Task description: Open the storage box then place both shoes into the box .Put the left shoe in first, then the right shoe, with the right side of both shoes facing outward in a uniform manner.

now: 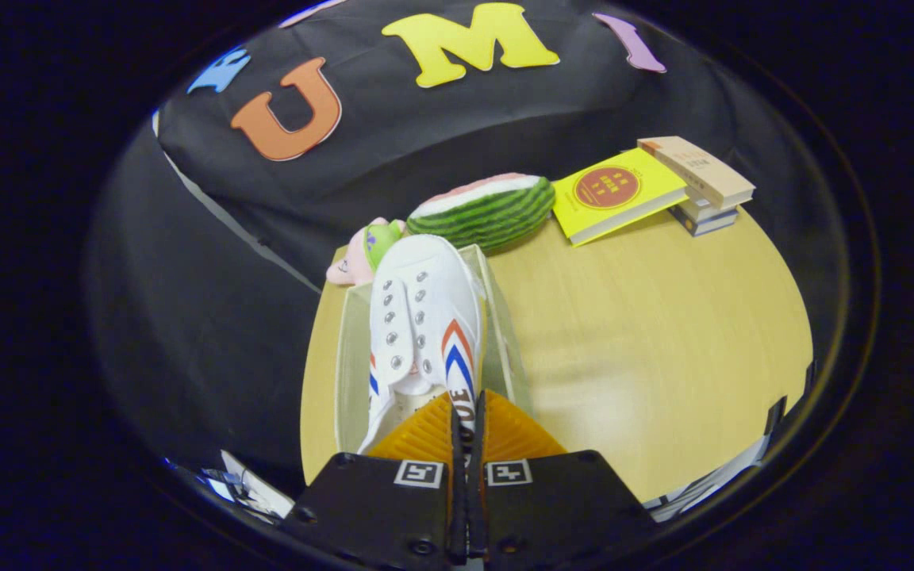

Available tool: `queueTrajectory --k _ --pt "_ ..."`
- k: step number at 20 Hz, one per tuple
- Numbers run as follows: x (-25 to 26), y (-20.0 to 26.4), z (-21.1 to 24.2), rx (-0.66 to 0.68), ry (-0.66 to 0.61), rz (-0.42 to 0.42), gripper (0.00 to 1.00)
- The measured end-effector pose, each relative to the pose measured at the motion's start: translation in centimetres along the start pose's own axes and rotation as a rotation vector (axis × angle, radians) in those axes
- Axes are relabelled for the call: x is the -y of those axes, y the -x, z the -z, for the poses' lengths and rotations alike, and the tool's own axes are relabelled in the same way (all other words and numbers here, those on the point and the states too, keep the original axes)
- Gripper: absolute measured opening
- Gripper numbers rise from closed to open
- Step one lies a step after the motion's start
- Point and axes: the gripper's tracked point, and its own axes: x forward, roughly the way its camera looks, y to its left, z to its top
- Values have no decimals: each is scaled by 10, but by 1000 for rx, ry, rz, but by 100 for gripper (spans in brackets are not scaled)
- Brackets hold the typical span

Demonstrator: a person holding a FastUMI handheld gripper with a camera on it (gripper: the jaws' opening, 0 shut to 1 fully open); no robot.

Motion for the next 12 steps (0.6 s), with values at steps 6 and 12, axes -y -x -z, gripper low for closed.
queueTrajectory --k 6,12 --pt "-4 -14 8 44 8 20 7" --pt "3 -37 13 116 42 48 9"
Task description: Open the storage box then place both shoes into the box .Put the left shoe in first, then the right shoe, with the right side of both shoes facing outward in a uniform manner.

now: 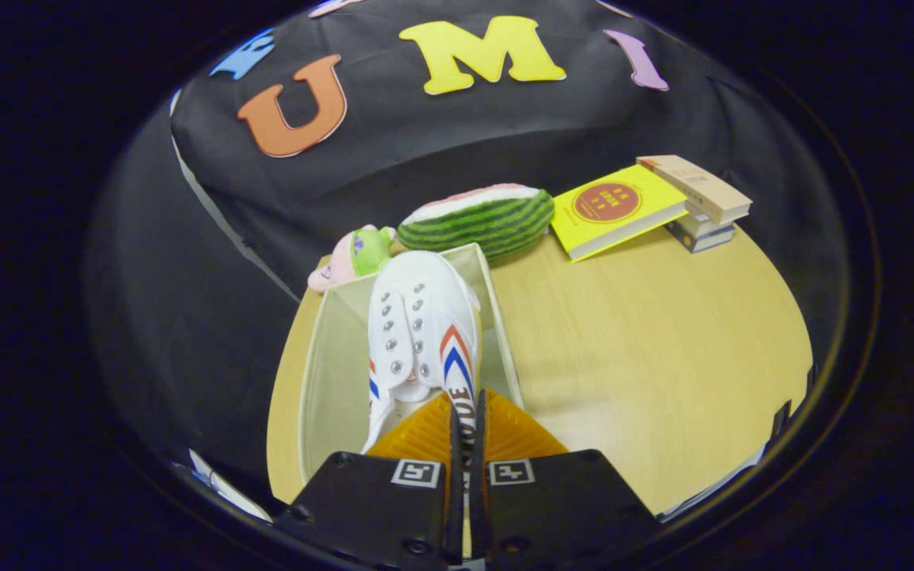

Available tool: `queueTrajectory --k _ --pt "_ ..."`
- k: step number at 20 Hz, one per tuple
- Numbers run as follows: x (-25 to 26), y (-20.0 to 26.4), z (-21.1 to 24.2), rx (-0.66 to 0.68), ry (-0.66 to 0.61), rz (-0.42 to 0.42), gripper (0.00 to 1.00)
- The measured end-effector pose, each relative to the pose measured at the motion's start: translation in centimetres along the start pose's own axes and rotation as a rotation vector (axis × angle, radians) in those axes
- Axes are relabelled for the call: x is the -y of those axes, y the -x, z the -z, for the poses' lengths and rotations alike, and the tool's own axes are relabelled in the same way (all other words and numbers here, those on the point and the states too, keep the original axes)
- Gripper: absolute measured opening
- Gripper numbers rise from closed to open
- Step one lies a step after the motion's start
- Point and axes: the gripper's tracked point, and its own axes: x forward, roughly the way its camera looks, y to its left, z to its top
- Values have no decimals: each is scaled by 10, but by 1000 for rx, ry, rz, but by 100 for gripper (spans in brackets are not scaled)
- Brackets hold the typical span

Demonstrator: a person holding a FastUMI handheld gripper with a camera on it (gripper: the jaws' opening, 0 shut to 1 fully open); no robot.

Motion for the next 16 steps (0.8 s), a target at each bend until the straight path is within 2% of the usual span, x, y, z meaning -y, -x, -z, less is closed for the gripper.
queueTrajectory --k 1,2,4,5,10,16 --pt "-3 -2 0 11 21 -20 16" --pt "-7 2 -7 64 42 -58 38" --pt "1 14 -16 124 112 -25 83" --pt "4 19 -20 145 129 -17 100" --pt "4 65 -35 257 132 -95 100" --pt "31 142 -49 453 152 -82 100"
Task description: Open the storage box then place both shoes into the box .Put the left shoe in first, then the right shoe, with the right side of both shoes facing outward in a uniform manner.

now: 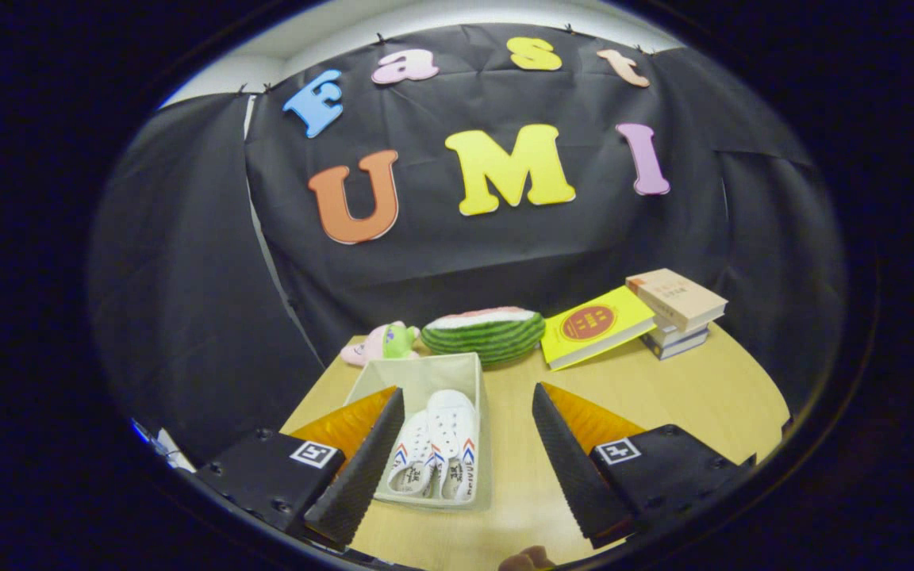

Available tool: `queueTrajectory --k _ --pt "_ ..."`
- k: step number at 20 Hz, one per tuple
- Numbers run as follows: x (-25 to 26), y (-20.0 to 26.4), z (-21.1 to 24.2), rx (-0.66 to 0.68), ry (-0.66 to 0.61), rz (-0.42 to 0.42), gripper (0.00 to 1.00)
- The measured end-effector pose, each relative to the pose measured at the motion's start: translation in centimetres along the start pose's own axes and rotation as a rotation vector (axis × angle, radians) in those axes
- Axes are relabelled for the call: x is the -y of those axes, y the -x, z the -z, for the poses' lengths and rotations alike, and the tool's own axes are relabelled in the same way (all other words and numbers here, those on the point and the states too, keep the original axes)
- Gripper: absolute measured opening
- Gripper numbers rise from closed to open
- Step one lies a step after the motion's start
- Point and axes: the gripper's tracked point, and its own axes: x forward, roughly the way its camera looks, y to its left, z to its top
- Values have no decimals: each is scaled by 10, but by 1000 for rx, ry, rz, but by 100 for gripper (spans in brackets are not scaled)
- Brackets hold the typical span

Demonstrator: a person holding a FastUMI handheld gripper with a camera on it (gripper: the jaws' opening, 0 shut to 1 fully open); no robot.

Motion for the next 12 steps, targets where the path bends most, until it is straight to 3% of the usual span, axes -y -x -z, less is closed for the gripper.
queueTrajectory --k 8,12 --pt "38 112 -29 258 76 149 100" --pt "34 156 -19 329 136 174 100"
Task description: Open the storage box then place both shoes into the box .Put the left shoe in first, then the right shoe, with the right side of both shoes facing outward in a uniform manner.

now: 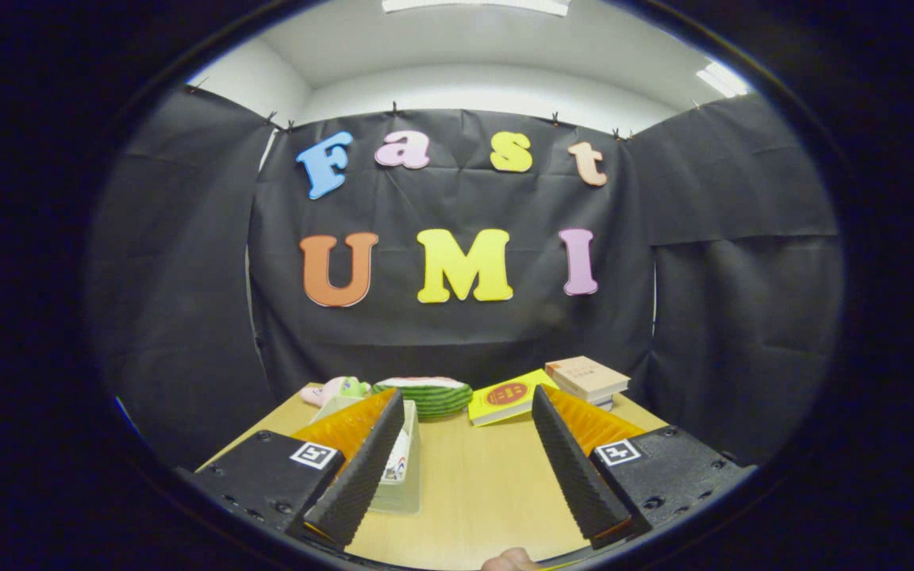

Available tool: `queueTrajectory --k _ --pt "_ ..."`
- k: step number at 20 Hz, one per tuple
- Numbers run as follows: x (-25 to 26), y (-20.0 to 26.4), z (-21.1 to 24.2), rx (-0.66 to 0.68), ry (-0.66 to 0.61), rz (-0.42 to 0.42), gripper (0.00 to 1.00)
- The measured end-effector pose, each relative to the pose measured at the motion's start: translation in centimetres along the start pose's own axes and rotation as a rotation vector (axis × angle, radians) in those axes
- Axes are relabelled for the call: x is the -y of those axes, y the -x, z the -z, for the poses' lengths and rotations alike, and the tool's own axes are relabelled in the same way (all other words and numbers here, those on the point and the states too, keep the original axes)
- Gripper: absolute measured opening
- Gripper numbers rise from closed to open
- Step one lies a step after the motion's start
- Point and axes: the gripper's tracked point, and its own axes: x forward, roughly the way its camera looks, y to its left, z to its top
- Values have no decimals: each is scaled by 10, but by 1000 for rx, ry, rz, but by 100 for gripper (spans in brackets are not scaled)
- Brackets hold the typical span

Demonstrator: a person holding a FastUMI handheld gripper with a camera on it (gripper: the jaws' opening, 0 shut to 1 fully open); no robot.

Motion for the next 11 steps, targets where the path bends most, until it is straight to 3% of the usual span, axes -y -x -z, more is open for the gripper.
queueTrajectory --k 2,8,11 --pt "-4 13 -6 38 8 -15 100" --pt "28 51 -29 176 -13 42 100" --pt "35 58 -30 184 -23 14 100"
